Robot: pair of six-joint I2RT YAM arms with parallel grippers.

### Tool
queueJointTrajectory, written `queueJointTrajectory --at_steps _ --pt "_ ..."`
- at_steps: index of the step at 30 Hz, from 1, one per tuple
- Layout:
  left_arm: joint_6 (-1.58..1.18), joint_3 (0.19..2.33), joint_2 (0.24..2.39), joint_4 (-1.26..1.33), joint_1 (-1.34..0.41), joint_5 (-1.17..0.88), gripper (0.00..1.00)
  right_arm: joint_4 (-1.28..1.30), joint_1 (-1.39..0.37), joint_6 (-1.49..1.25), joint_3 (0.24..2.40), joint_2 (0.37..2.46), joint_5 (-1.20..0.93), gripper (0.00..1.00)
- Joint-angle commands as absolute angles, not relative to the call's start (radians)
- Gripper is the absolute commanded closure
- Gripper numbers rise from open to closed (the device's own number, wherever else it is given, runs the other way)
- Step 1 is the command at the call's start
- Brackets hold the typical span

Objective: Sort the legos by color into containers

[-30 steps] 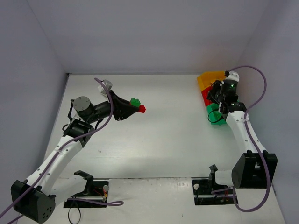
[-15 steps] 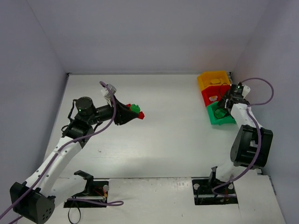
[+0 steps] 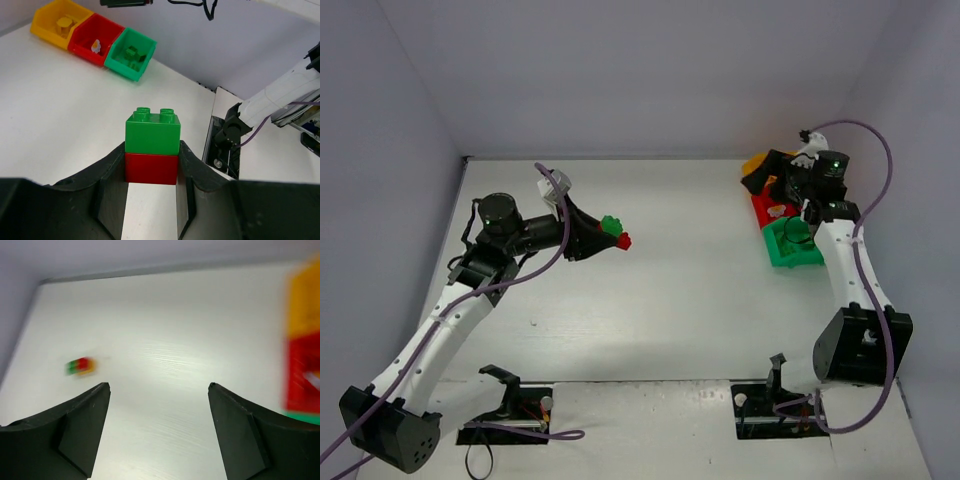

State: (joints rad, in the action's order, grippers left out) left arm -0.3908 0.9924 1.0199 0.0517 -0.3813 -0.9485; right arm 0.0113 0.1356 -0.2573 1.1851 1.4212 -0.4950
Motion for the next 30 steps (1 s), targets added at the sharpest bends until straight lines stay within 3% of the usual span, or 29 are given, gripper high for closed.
queueJointTrajectory --at_steps 1,13,30 --pt "-0.342 1.103 1.038 0.081 -0.382 -1.025 1.00 -0.114 0.003 -0.183 1.310 1.362 -0.967 0.24" --pt "-0.305 1.227 1.092 0.057 -0.383 -1.072 1.00 -0.254 -0.366 -0.284 1.538 1.430 -1.146 0.18" --pt "-0.350 1.235 1.089 0.130 -0.383 -1.023 1.00 -0.308 -0.549 -0.287 1.591 1.482 -1.181 0.27"
